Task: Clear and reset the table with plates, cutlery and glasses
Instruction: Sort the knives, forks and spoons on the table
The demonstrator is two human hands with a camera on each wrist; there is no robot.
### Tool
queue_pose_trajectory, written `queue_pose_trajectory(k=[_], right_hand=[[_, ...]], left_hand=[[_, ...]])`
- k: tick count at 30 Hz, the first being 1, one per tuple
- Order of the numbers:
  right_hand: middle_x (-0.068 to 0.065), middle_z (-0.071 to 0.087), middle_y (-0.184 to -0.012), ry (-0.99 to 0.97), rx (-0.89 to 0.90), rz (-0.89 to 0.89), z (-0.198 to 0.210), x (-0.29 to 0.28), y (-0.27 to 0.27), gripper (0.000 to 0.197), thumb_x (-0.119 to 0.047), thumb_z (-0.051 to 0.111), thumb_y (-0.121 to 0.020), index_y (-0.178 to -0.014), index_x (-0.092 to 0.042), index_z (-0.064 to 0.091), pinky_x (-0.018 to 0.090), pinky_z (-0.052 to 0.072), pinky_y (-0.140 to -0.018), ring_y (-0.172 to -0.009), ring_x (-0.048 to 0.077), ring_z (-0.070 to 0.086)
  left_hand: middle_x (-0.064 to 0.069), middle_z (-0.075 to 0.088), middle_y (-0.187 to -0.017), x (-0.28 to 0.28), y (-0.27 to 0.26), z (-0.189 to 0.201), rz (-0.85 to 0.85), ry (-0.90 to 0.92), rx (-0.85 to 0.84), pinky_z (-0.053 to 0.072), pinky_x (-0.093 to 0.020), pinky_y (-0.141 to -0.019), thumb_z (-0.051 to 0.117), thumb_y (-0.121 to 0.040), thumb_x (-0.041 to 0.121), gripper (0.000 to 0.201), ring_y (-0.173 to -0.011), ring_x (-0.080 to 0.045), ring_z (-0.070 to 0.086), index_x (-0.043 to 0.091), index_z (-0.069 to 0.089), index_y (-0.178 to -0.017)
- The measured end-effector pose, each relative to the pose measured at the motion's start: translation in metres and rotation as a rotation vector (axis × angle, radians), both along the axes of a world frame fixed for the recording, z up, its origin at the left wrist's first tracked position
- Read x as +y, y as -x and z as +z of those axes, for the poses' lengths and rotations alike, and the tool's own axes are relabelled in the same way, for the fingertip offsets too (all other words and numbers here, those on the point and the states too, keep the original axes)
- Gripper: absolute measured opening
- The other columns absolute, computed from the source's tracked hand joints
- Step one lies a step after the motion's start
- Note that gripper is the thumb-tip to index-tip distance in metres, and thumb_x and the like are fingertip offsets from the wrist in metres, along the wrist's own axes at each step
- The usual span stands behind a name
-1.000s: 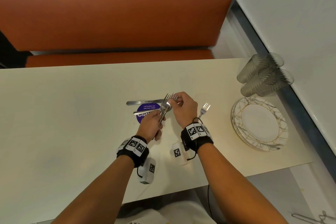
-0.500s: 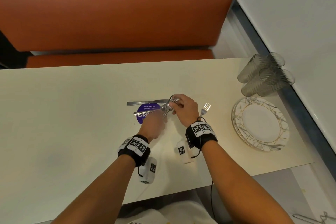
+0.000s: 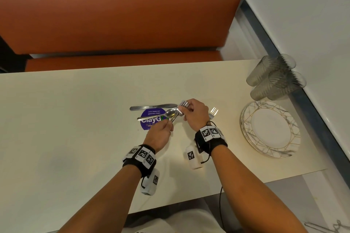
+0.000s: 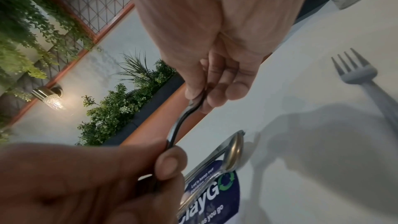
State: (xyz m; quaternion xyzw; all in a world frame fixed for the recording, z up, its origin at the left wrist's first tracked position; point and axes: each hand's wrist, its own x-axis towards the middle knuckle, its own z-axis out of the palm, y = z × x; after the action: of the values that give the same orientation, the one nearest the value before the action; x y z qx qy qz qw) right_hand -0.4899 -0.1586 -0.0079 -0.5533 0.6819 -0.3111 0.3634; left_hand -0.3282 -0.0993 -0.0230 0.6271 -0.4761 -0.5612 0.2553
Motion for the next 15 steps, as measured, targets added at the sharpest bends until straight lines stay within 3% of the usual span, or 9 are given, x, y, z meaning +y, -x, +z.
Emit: queue_pose_trajectory(k=[4,7,15], right_hand=[[0.003,0.076,-0.079,-0.041,-0.038,0.002,0.001,-0.002,0.007,0.017,-0.027,0.075,-0.088,-0.096,-0.013,0.069,0.032,0.058,-0.058,-0.058,0.020,0.071],[0.005,0.077,-0.078,-0.066,-0.085,-0.017,0.001,-0.001,0.008,0.021,-0.026,0.073,-0.091,-0.104,-0.009,0.068,0.034,0.059,-0.058,-0.054,0.018,0.071],[0.008,0.074,-0.076,-0.017,-0.137,-0.137,0.004,0.006,0.001,0.025,-0.018,0.073,-0.091,-0.110,-0.016,0.057,0.022,0.053,-0.049,-0.055,0.016,0.070]], left_hand=[[0.004,0.053,-0.073,-0.003,0.004,-0.001,-0.057,-0.047,0.067,0.040,-0.031,-0.064,0.043,-0.108,0.020,0.030,-0.067,-0.014,0.046,0.016,0.067,-0.090],[0.005,0.050,-0.073,-0.006,0.008,0.004,0.018,-0.100,0.115,0.036,-0.027,-0.061,0.041,-0.109,0.024,0.034,-0.064,-0.010,0.042,0.013,0.071,-0.098],[0.003,0.045,-0.064,-0.013,0.016,0.014,0.127,-0.259,0.208,0.032,-0.025,-0.050,0.042,-0.104,0.024,0.029,-0.051,-0.010,0.036,0.013,0.063,-0.088]])
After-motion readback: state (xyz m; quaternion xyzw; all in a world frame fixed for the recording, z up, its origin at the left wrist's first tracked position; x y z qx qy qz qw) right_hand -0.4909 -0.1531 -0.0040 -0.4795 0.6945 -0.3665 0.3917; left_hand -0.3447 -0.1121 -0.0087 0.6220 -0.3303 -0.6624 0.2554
